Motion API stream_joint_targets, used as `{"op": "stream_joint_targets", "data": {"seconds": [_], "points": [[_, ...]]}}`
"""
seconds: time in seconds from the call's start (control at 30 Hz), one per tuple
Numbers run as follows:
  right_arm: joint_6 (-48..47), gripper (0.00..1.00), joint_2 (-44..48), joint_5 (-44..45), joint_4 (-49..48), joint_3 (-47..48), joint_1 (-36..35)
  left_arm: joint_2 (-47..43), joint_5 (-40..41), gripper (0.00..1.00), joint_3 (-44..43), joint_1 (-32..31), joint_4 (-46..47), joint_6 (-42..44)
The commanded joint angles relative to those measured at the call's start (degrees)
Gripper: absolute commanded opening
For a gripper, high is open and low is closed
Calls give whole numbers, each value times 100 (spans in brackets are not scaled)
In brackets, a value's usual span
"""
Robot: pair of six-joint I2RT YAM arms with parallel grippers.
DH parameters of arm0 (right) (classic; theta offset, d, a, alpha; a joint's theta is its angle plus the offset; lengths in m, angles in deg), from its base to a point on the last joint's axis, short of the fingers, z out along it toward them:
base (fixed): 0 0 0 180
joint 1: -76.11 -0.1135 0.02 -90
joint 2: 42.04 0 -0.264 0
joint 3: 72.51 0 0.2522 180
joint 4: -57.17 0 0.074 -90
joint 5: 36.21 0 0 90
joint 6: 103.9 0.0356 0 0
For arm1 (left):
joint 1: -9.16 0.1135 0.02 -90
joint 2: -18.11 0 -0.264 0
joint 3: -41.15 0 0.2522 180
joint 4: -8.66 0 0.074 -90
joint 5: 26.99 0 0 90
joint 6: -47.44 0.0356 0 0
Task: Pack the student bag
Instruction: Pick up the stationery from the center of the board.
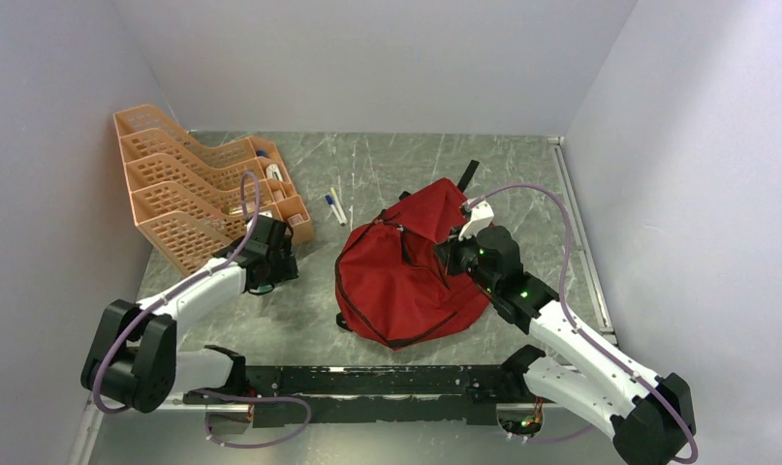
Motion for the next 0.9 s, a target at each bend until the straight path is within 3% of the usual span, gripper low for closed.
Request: {"op": "stream_joint_targets", "data": {"seconds": [0.0,0.63,0.87], "points": [[70,0,122,-137,-148,-39,-28,103,-223,80,-117,50,103,182],[80,0,62,-142,-244,-103,-32,424,-478,59,32,54,99,-35],[65,0,61,-129,-227,-95,-28,491,-567,39,40,54,161,8]]}}
